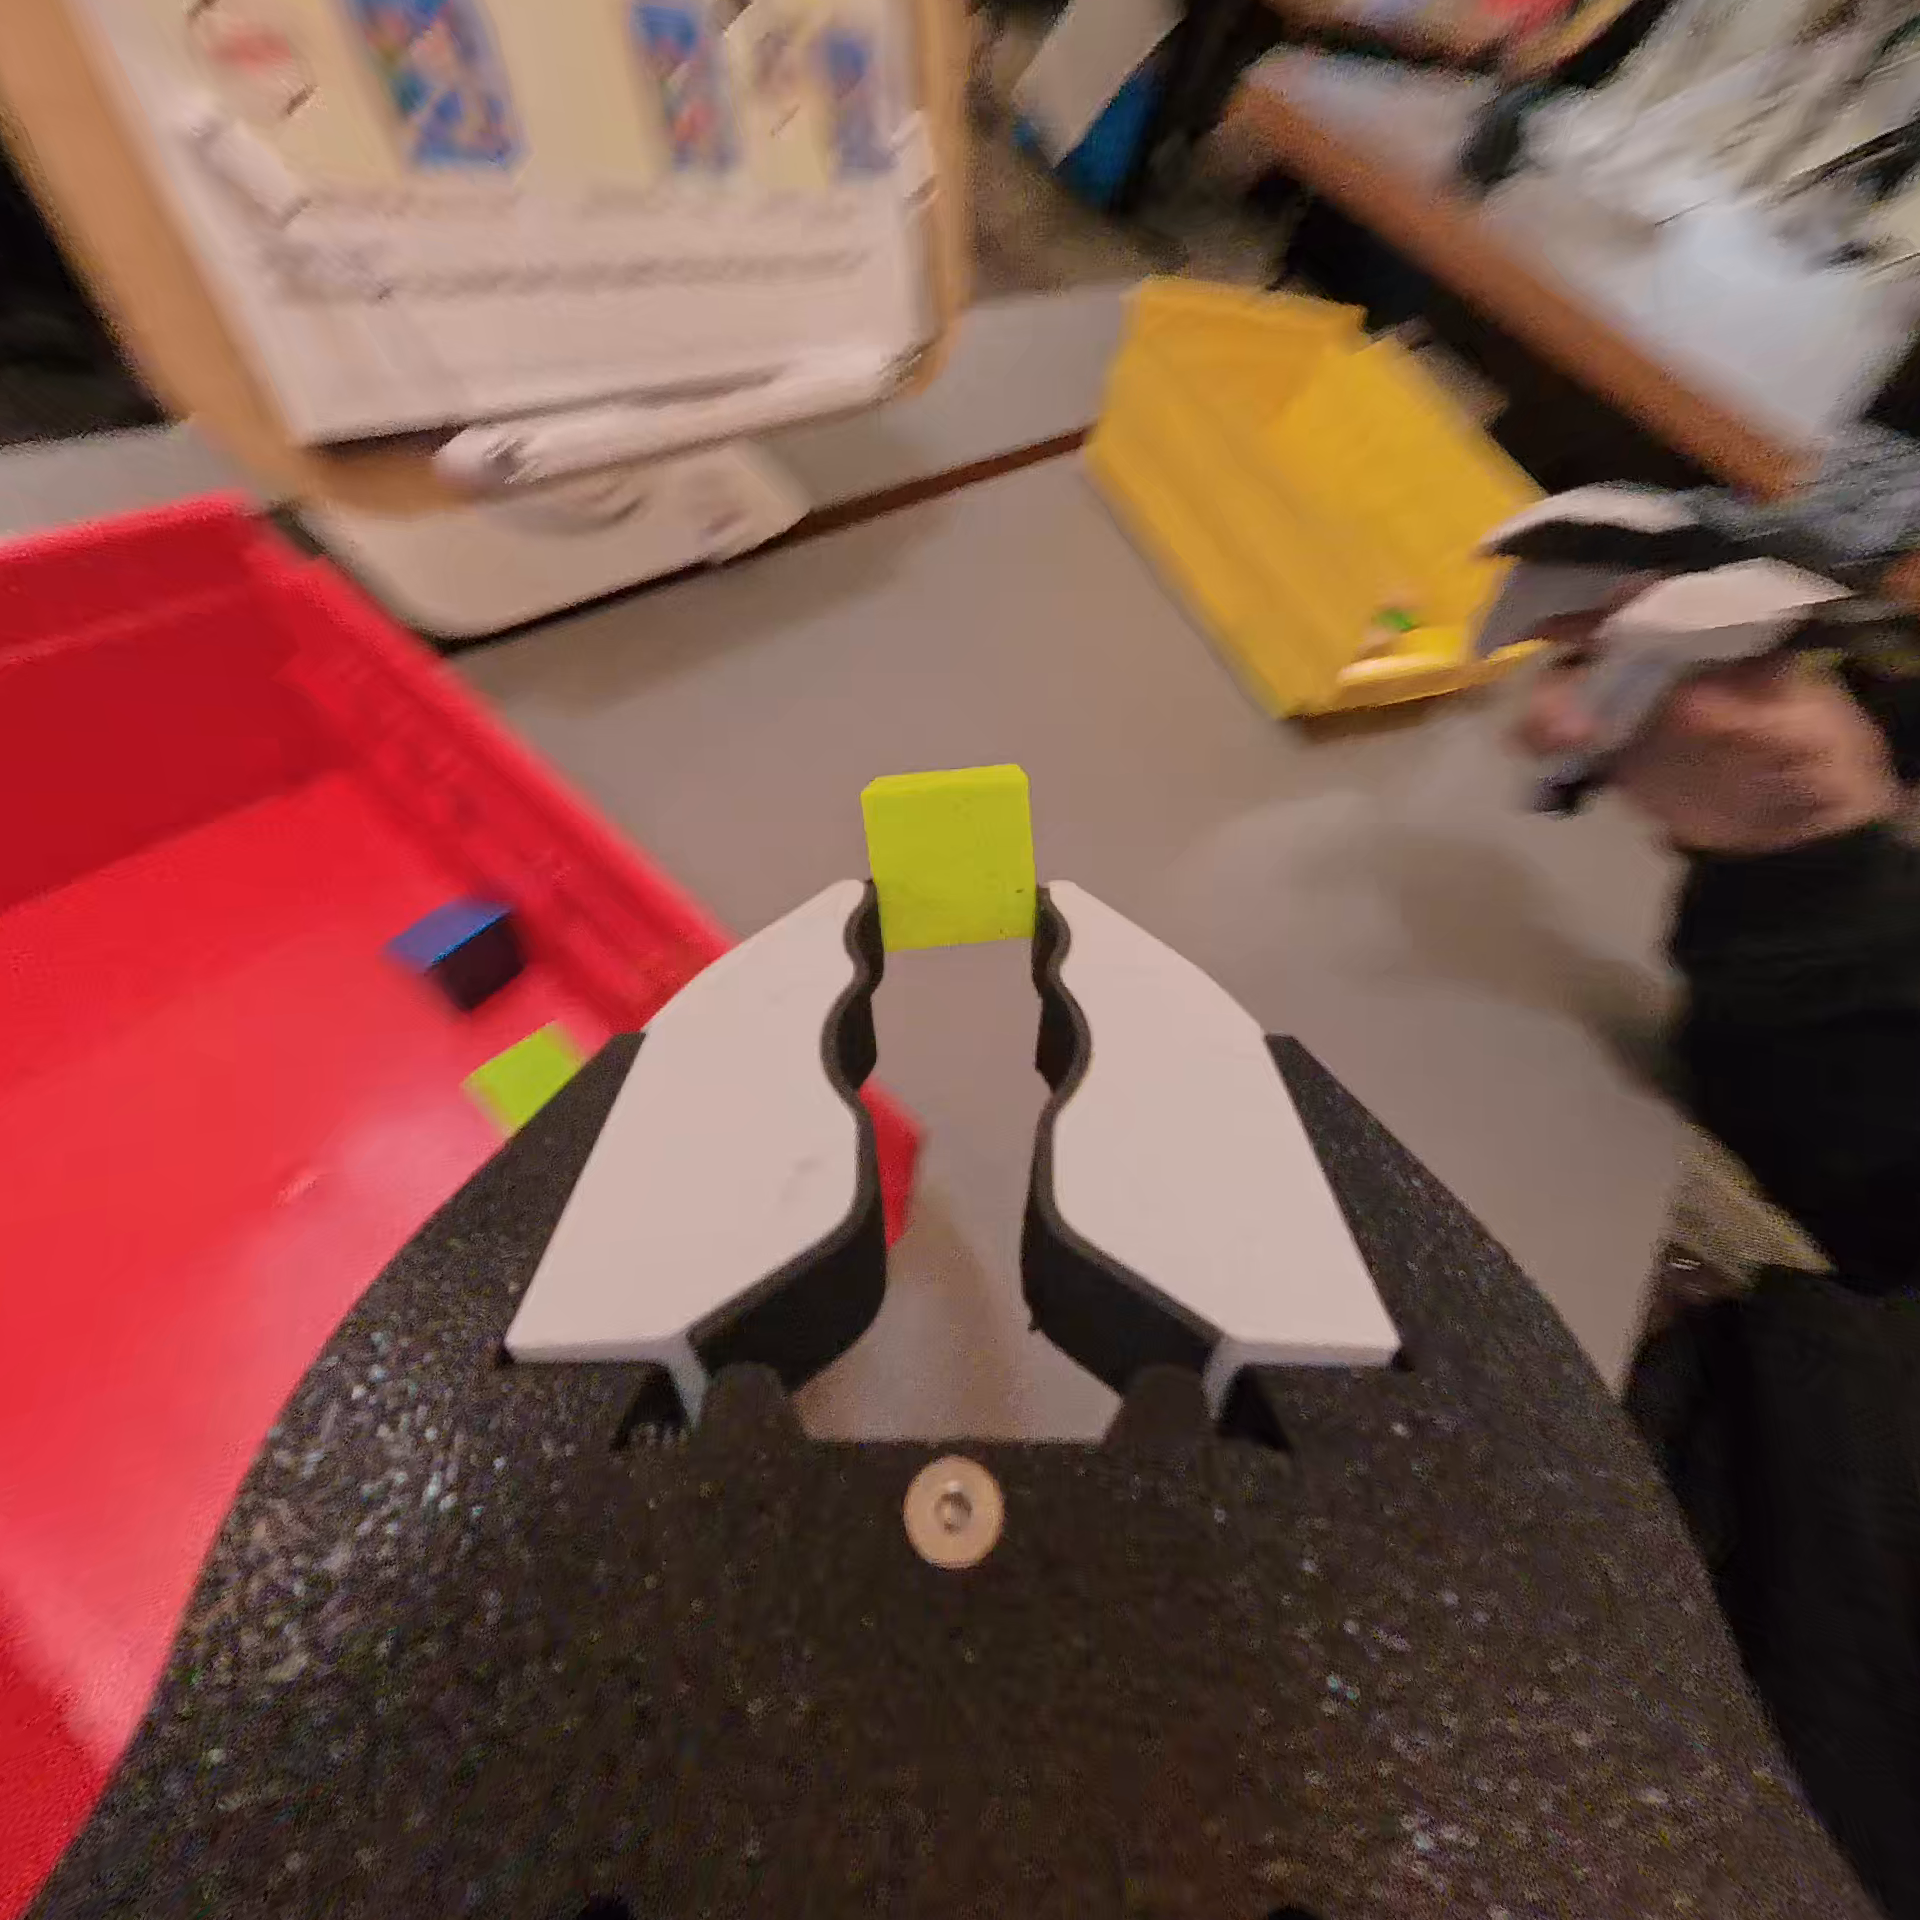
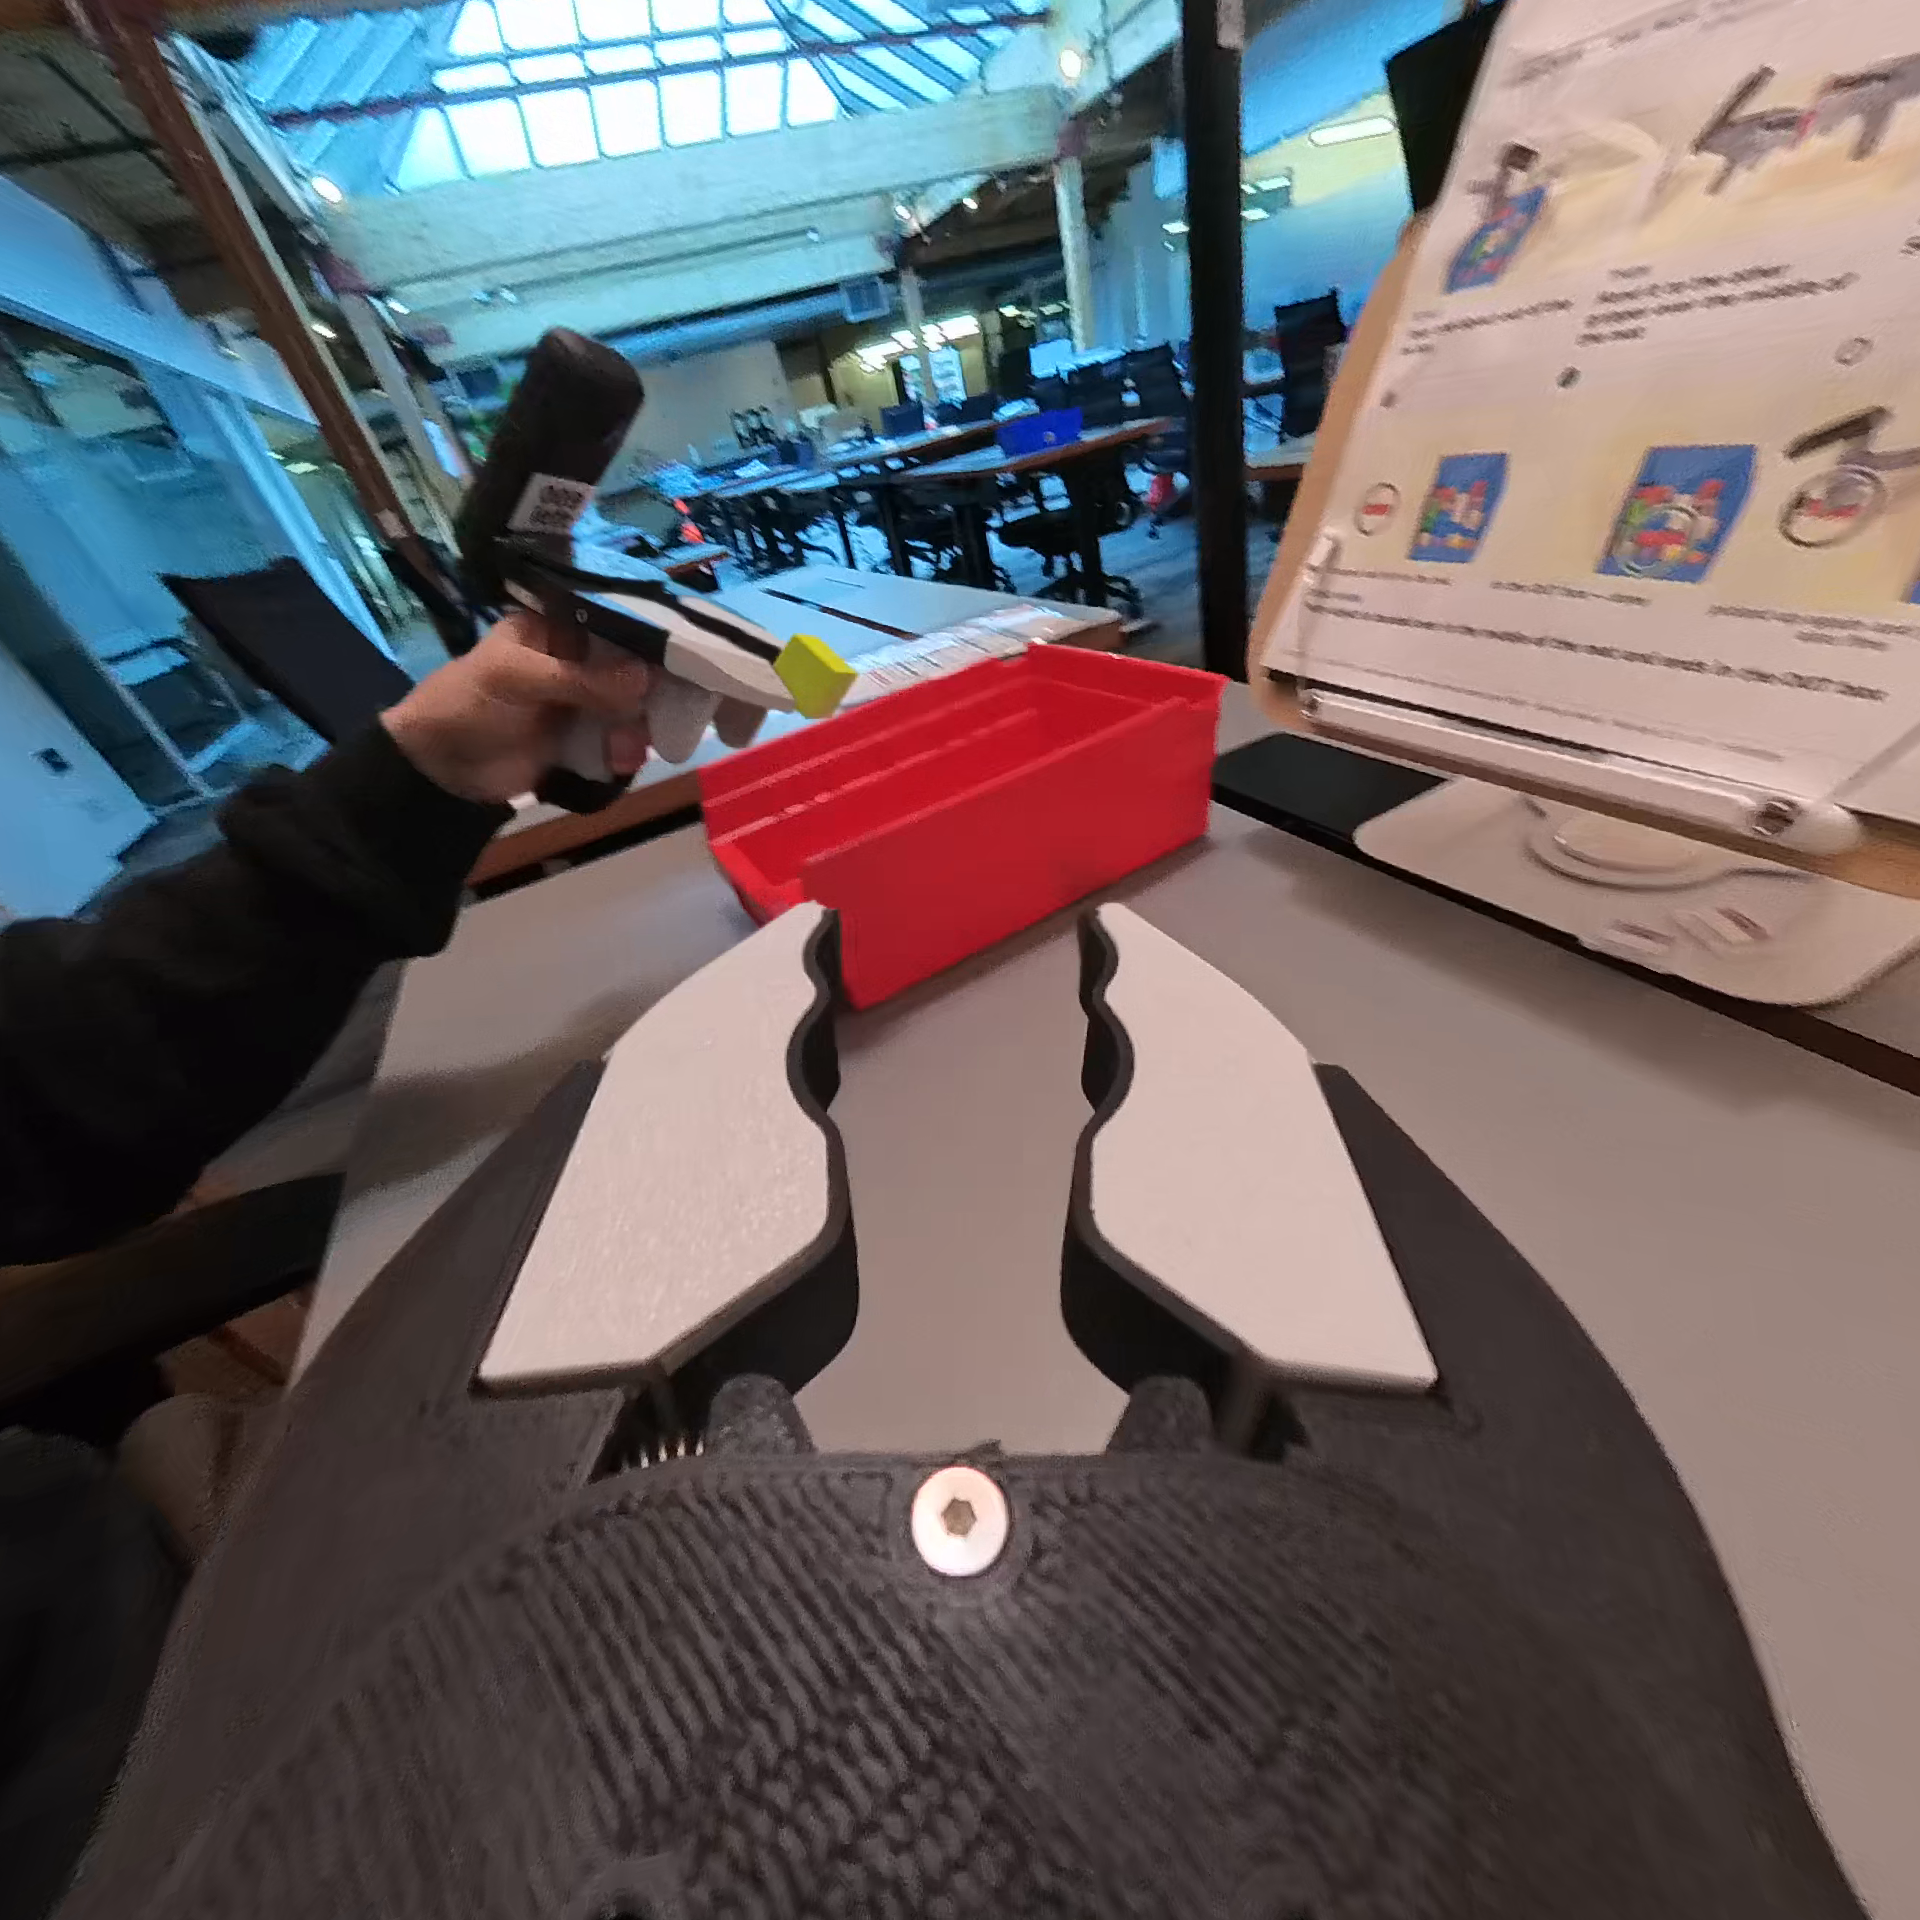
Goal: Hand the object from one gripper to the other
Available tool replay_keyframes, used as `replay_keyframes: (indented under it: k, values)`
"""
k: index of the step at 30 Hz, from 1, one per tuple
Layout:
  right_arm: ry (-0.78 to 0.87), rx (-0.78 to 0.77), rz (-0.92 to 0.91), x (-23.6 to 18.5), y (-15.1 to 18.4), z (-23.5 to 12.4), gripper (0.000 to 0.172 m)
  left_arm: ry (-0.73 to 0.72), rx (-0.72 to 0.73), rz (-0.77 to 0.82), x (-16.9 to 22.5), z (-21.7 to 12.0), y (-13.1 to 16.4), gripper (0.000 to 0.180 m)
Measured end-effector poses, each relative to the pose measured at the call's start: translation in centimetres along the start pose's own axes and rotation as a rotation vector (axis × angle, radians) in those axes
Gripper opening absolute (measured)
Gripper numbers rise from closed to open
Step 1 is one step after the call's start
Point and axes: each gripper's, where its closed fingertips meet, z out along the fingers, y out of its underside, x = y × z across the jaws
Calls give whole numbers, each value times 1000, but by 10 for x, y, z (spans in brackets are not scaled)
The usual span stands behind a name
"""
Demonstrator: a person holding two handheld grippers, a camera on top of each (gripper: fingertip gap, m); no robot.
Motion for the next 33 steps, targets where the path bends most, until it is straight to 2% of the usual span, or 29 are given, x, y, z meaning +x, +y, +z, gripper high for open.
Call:
replay_keyframes:
  k: [4,7,10,15,24,25,26,30,33]
  values:
    - [-130,95,36,-30,-17,6,54,299,200,85,74,-1,-24,26]
    - [-226,161,53,-53,-30,7,58,484,310,154,122,7,-28,26]
    - [-275,176,37,-69,-34,9,63,593,366,216,157,21,-22,26]
    - [-342,163,-1,-88,-32,13,58,708,413,253,193,38,-16,26]
    - [-398,124,-14,-100,-22,20,42,714,368,326,217,58,-5,26]
    - [-394,110,-17,-99,-19,21,39,716,367,332,219,59,-5,26]
    - [-394,106,-27,-100,-18,21,29,707,364,338,220,60,-5,26]
    - [-354,97,-61,-97,-17,22,28,669,359,332,217,65,-4,27]
    - [-263,87,-136,-85,-18,21,28,567,337,324,205,74,-2,34]
